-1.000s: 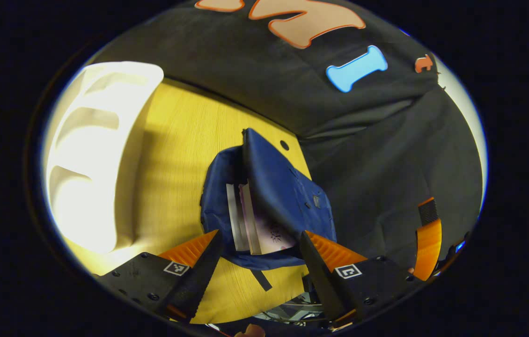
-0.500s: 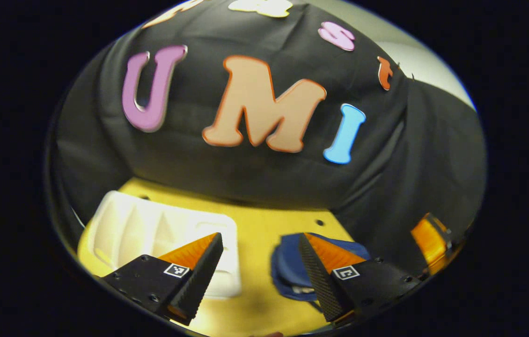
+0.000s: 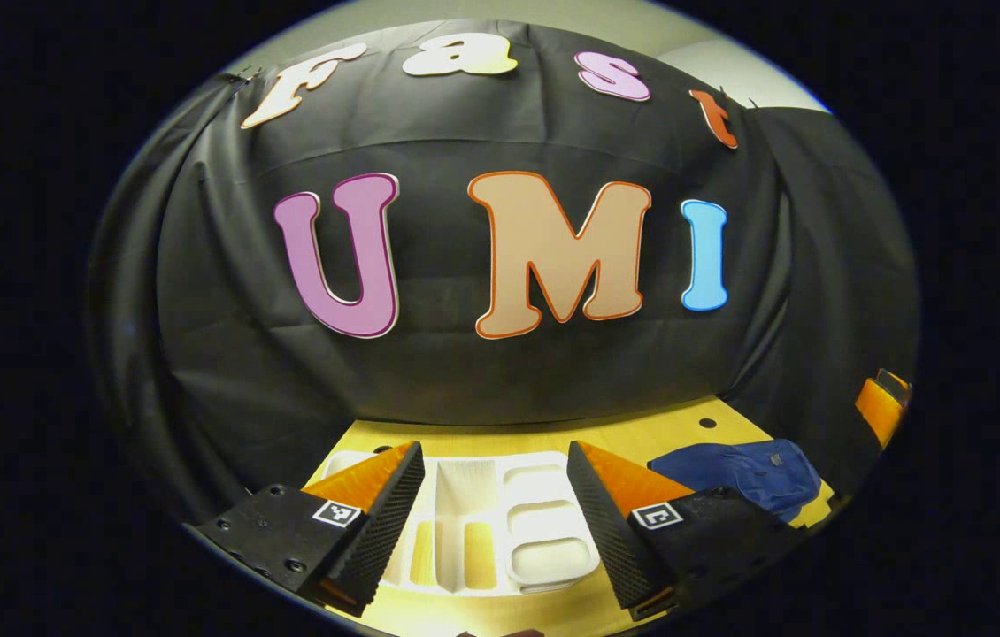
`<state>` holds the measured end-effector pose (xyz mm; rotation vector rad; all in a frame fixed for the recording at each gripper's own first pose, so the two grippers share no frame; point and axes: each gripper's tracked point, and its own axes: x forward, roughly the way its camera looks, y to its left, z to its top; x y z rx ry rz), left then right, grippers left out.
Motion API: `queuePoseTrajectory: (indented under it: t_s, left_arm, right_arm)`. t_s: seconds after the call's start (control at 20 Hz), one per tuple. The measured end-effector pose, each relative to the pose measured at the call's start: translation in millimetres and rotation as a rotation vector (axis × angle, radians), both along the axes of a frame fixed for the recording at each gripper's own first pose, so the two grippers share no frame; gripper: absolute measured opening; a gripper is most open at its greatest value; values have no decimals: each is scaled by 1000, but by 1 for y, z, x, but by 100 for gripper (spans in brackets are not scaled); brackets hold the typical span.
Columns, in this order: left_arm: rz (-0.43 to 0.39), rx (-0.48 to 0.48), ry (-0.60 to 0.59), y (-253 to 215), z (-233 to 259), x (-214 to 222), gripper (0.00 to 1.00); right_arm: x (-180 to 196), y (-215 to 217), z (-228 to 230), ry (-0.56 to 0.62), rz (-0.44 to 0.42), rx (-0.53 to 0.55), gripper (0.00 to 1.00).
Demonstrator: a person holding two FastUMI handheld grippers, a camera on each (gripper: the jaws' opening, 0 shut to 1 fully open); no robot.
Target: Open the schoolbag, grab two books from the bookshelf and put them into the schoolbag.
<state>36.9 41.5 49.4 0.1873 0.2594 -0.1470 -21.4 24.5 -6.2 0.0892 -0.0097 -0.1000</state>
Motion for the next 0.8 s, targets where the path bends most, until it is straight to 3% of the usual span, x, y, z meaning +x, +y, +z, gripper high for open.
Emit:
queuePoseTrajectory:
  t_s: [0.5, 0.75, 0.8]
  left_arm:
    - [-96, -17, 21, 29, -2, 3, 94]
    - [-111, -14, 32, 51, -3, 2, 94]
    - [-115, -12, 32, 56, -3, 3, 94]
  right_arm:
    - [-22, 34, 19, -71, -94, -45, 100]
    - [-29, 55, 25, -87, -124, -46, 92]
    - [-31, 59, 27, -90, -127, -48, 100]
